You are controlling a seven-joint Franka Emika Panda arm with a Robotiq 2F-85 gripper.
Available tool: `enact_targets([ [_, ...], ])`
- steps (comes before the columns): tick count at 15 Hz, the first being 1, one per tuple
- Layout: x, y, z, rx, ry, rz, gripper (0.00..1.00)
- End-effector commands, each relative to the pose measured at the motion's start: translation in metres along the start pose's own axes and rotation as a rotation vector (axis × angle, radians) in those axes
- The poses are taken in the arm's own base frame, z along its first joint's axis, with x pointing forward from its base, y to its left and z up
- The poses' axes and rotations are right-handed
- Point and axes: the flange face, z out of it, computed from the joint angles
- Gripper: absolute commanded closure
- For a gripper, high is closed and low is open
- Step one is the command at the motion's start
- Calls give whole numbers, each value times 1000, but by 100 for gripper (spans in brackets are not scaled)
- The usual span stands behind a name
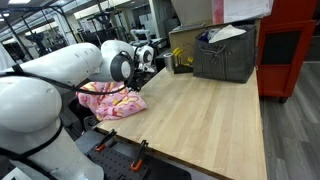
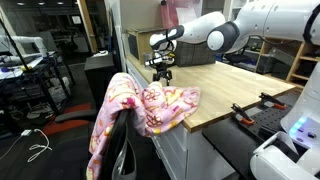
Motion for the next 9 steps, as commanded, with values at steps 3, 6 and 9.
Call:
enact_targets([
  [3,11,8,8,-57,8,148,28],
  [6,13,16,18,-121,-23,129,47],
  [9,20,30,29,-214,-77,122,71],
])
